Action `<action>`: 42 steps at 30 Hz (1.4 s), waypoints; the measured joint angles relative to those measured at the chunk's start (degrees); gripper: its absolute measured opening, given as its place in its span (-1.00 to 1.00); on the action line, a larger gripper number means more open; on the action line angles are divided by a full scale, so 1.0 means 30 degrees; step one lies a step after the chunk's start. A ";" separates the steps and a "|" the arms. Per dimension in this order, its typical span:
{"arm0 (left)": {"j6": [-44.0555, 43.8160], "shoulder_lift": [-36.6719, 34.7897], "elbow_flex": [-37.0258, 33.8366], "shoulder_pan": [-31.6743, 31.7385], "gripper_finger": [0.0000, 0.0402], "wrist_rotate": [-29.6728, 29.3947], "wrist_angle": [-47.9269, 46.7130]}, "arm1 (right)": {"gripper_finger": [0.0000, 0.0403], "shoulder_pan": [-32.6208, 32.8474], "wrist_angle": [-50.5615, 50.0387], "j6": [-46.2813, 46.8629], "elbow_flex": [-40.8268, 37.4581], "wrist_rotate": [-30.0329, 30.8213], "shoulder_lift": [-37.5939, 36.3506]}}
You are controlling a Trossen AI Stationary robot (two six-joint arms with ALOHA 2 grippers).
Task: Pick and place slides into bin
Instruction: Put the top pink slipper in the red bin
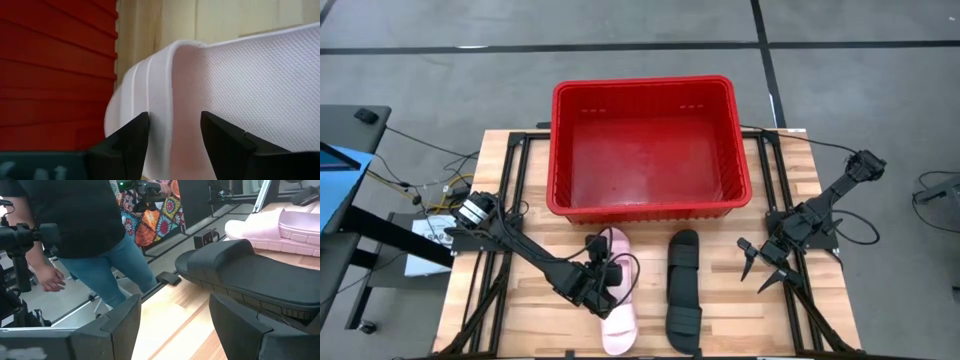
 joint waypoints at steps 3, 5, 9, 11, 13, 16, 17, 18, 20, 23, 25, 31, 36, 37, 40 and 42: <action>-0.0118 0.0000 0.0000 0.0000 -0.13 -0.0225 -0.0172 | 0.12 0.0000 0.0000 0.0000 -0.0004 -0.0004 0.0000; -0.0119 0.0000 0.0000 0.0000 -0.13 -0.0257 -0.0172 | 0.12 0.0000 0.0000 0.0000 -0.0007 -0.0002 0.0000; -0.0140 0.0000 0.0000 0.0000 -0.13 -0.0623 -0.0202 | 0.12 0.0000 0.0000 0.0000 0.0000 -0.0005 0.0000; -0.0140 0.0000 0.0000 0.0000 -0.13 -0.0733 -0.0321 | 0.12 -0.0003 0.0000 0.0000 0.0000 -0.0007 0.0000; -0.0147 0.0000 0.0000 0.0004 -0.13 -0.0746 -0.0537 | 0.12 0.0000 0.0000 0.0000 -0.0002 -0.0002 0.0000; -0.0162 0.0000 0.0000 0.0100 -0.15 -0.0779 -0.0863 | 0.12 0.0000 0.0000 0.0000 0.0000 -0.0006 0.0000; -0.0162 0.0000 0.0000 0.0131 -0.16 -0.0786 -0.0887 | 0.12 0.0000 0.0000 0.0000 0.0000 0.0000 0.0000; -0.0168 0.0000 0.0000 0.0165 -0.18 -0.0779 -0.0940 | 0.12 0.0000 0.0000 0.0000 -0.0002 -0.0002 0.0000; -0.0169 0.0000 0.0000 0.0249 -0.22 -0.0737 -0.0949 | 0.12 0.0000 0.0000 0.0000 0.0000 -0.0004 0.0000; -0.0169 0.0000 0.0000 0.0328 -0.29 -0.0706 -0.0953 | 0.12 0.0000 0.0000 0.0000 0.0000 -0.0007 0.0000; -0.0169 0.0000 0.0000 0.0328 -0.35 -0.0710 -0.0946 | 0.12 0.0000 0.0000 0.0000 0.0000 -0.0007 0.0000; -0.0596 0.0000 0.0000 0.0321 -0.63 -0.0708 -0.0943 | 0.12 -0.0007 0.0000 -0.0001 0.0000 0.0000 0.0000; -0.1033 0.0000 0.0000 0.0327 -0.95 -0.0380 -0.0932 | 0.12 0.0000 0.0000 0.0000 0.0000 -0.0004 0.0000; -0.1244 0.0000 0.0000 0.0287 -0.96 -0.0427 -0.0932 | 0.12 0.0000 0.0000 0.0000 -0.0003 -0.0007 0.0000; -0.1550 0.0000 0.0004 0.0160 -0.98 -0.0641 -0.0906 | 0.12 0.0000 0.0000 0.0000 -0.0001 -0.0001 0.0000; -0.1546 0.0000 0.0162 0.0076 -0.98 -0.0648 -0.0961 | 0.12 0.0000 0.0000 0.0000 -0.0006 -0.0007 0.0000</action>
